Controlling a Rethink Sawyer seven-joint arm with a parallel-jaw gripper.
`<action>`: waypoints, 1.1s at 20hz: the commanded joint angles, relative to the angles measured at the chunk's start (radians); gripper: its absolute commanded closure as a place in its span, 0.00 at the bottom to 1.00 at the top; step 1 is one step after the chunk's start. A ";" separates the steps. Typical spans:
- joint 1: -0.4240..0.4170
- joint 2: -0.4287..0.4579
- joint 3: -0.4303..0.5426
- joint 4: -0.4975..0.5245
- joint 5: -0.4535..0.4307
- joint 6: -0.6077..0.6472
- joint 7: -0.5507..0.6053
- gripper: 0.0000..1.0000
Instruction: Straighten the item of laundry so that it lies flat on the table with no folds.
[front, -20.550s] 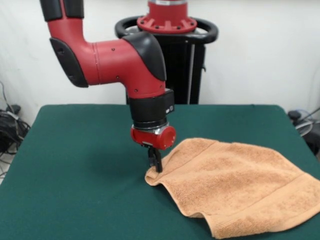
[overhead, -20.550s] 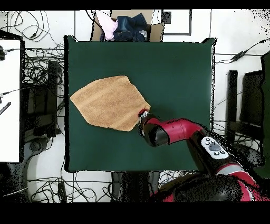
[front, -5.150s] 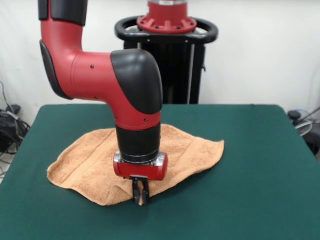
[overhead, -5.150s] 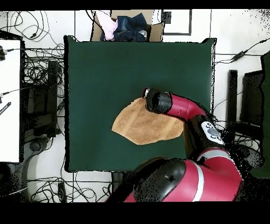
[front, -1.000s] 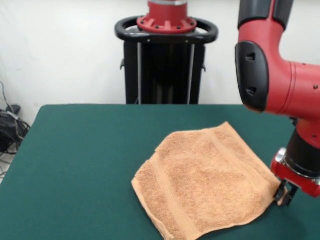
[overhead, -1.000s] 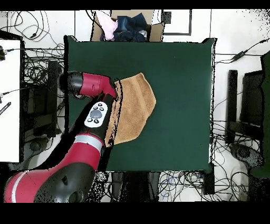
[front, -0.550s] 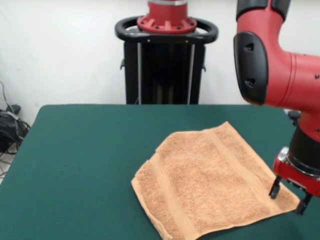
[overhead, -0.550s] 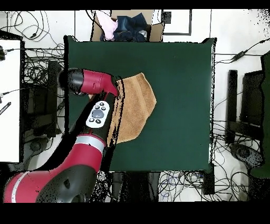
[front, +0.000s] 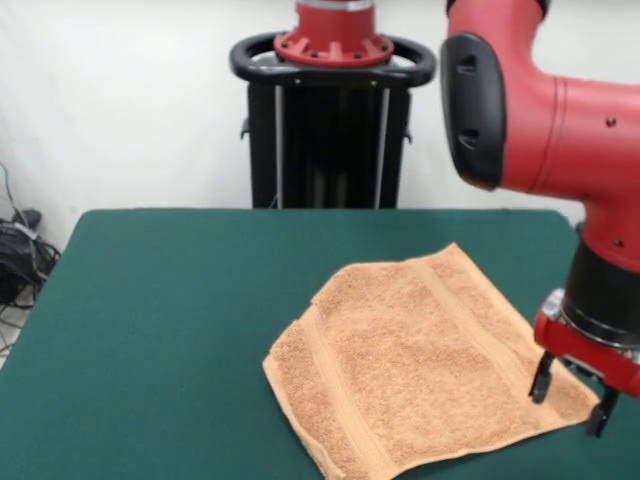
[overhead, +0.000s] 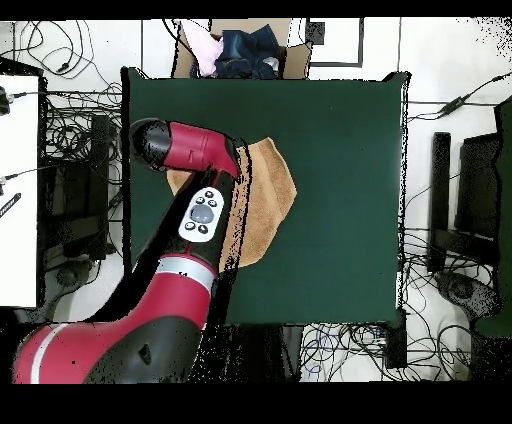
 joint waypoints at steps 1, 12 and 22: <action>-0.061 -0.045 0.149 0.206 -0.018 -0.052 0.041 0.00; -0.128 -0.119 0.189 0.367 -0.127 -0.141 -0.074 0.00; -0.183 -0.123 0.228 0.403 -0.239 -0.226 -0.056 0.00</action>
